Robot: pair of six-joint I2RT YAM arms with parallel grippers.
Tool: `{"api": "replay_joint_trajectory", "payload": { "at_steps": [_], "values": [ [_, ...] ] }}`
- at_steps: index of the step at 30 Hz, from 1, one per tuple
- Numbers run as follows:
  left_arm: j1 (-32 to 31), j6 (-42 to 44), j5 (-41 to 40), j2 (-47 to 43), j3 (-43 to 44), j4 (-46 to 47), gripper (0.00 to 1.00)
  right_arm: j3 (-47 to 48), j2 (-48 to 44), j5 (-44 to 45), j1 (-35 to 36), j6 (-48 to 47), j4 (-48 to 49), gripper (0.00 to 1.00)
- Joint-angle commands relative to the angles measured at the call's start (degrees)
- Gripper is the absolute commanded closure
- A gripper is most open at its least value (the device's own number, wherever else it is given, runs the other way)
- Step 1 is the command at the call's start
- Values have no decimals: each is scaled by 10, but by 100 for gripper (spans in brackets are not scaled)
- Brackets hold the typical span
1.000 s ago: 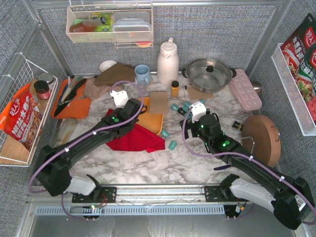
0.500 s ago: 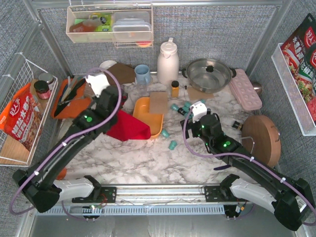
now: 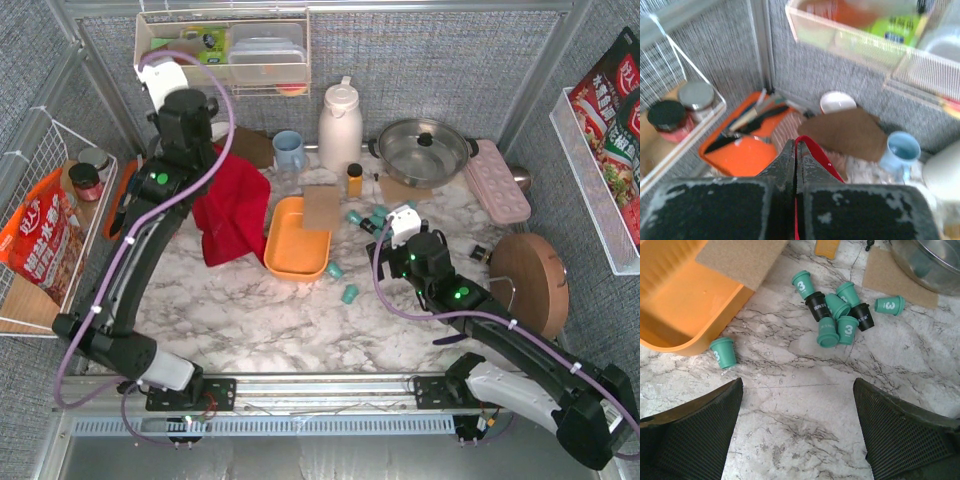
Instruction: Mix the coffee capsules in the storage basket
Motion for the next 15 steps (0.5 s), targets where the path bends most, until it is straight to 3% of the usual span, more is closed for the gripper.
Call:
{"api": "replay_joint_trajectory", "payload": {
  "at_steps": [1,6,8,10,15],
  "values": [
    [17,136,-49,54,94,117,100,2,-2,10,1,0,11,4],
    [26,370,-112,155,240,273,100,3,5,11,1,0,12,4],
    [34,445,-106,157,210,403,100,4,4,12,1,0,11,4],
    [52,426,-86,164,219,413,100,3,3,13,1,0,11,3],
    [89,320,-6,187,222,341,100,4,7,12,0,0,13,4]
  ]
}}
